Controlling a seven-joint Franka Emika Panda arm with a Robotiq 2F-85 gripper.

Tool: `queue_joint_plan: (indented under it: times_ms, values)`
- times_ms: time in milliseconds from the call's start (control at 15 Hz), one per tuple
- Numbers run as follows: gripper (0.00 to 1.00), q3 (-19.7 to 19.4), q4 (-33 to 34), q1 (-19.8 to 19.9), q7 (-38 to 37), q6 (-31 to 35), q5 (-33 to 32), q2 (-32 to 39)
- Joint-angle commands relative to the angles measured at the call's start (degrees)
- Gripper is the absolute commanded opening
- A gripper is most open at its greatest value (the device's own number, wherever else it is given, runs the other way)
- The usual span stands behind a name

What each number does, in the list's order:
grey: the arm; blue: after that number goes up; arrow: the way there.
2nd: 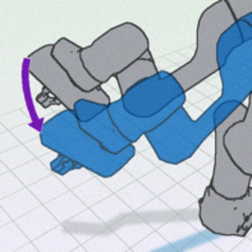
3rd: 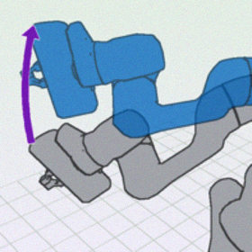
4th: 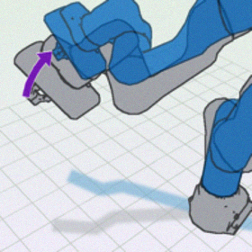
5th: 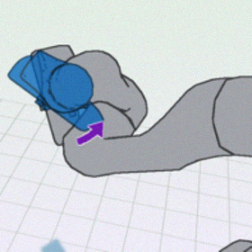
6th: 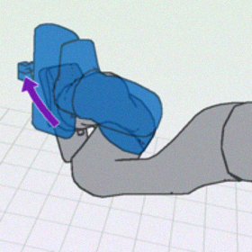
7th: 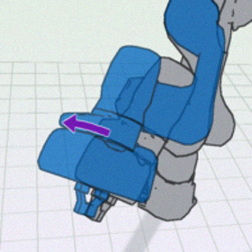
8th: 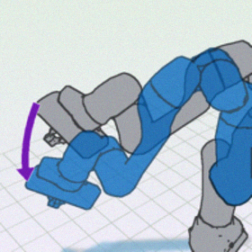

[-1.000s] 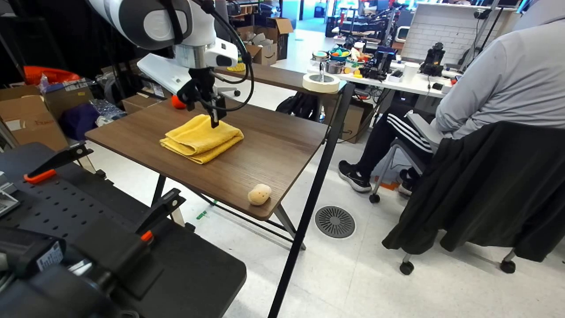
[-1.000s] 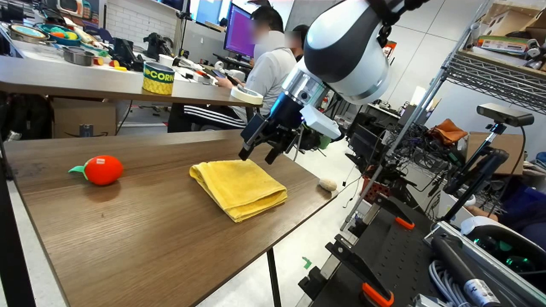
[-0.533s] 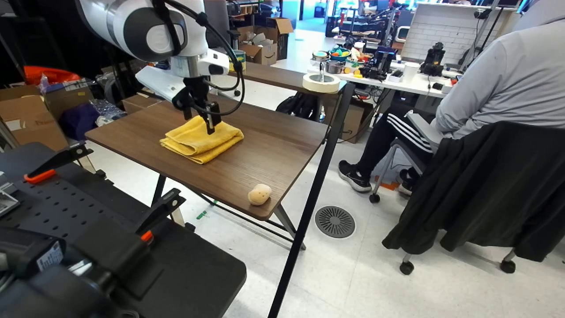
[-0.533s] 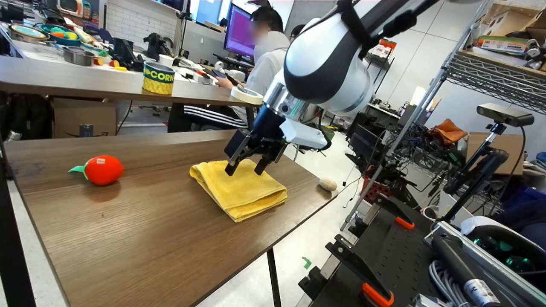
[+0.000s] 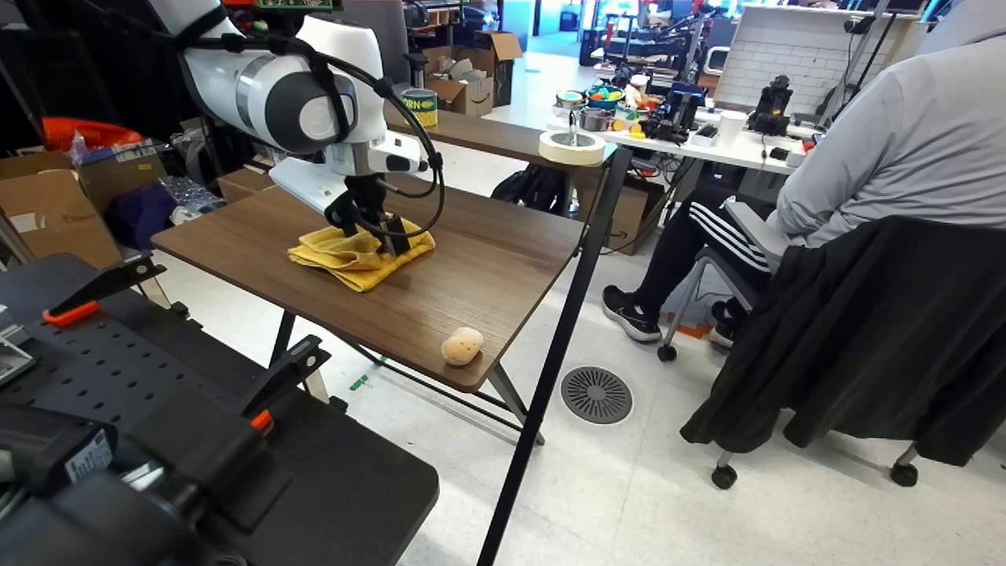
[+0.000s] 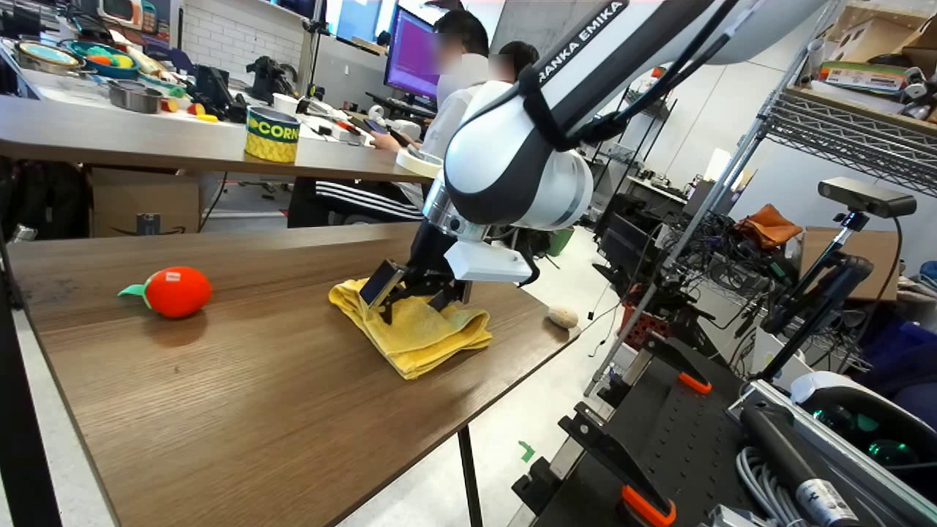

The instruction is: Move the small ball forward and wipe the table with a yellow towel

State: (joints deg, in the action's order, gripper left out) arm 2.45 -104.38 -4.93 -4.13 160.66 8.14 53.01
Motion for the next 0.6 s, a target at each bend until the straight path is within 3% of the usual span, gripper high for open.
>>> queue_joint_plan:
  times_ms: [0, 267, 533]
  values:
    - [1.00, 0.04, -0.38, -0.10, -0.74, 0.02, -0.99, -0.24]
    - [1.00, 2.51, -7.73, -3.17, 1.46, 2.92, -3.75, -3.64]
    - [1.00, 4.79, -13.83, -10.34, 1.07, 10.73, -7.42, -4.35]
